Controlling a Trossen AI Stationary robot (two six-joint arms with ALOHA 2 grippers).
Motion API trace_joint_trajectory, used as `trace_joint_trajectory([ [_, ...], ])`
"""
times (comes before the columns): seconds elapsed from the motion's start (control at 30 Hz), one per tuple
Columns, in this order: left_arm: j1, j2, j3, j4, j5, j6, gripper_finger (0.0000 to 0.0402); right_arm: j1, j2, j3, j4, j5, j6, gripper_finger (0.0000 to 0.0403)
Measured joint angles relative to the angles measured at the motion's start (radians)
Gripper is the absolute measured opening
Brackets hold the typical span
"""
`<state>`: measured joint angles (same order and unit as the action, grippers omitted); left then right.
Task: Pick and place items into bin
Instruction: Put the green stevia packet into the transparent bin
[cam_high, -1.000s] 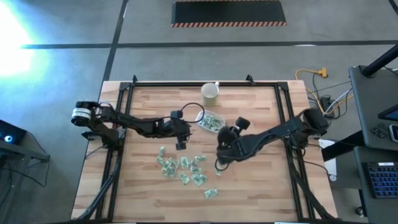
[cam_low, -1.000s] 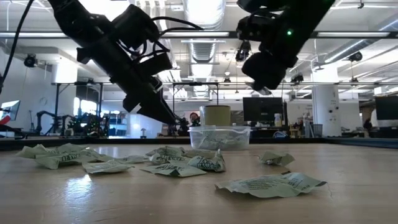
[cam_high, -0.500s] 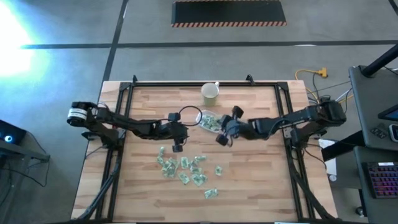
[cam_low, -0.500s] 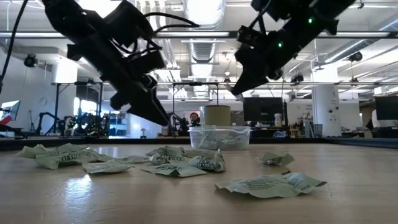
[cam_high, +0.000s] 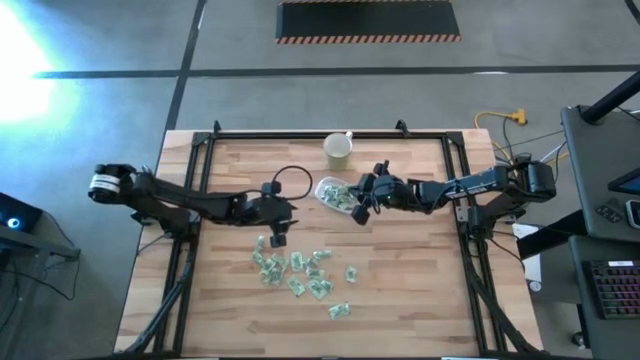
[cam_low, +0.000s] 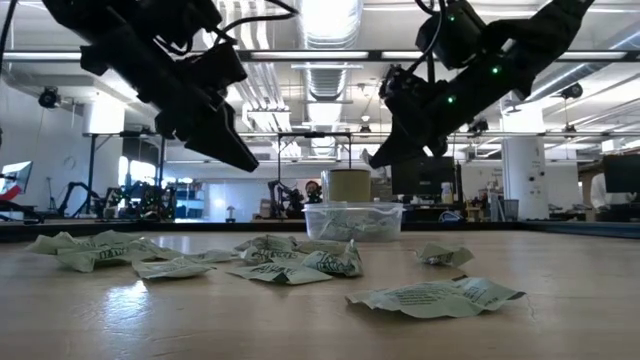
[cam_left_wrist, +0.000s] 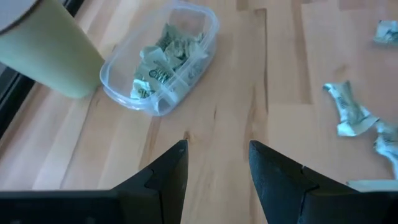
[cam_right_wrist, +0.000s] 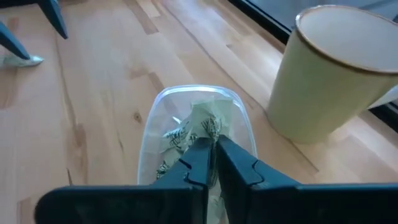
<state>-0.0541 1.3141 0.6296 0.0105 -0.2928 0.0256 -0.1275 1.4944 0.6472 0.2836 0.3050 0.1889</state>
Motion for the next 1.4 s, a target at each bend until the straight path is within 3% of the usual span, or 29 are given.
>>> trace_joint_trajectory([
  [0.37, -0.039, -0.03, 0.002, -0.002, 0.001, -0.041, 0.0153, 0.0, 0.0, -0.001, -0.008, 0.005, -0.042, 0.0121],
  [0.57, -0.054, -0.046, 0.002, -0.032, 0.001, -0.074, 0.0153, 0.001, 0.0, -0.001, -0.013, 0.004, -0.076, 0.0149],
  [0.77, -0.09, -0.077, 0.016, -0.223, 0.004, -0.166, 0.0153, 0.034, -0.002, -0.025, -0.022, -0.06, -0.097, 0.0155],
  [1.0, -0.193, -0.153, 0.029, -0.478, 0.015, -0.379, 0.0153, 0.098, -0.002, -0.071, -0.019, -0.145, -0.122, 0.0141],
  [1.2, -0.295, -0.189, 0.024, -0.553, 0.014, -0.569, 0.0153, 0.152, -0.008, -0.09, -0.016, -0.152, -0.154, 0.013],
  [1.4, -0.332, -0.143, 0.024, -0.594, 0.009, -0.713, 0.0153, 0.187, -0.031, -0.076, -0.013, -0.172, -0.183, 0.0123],
])
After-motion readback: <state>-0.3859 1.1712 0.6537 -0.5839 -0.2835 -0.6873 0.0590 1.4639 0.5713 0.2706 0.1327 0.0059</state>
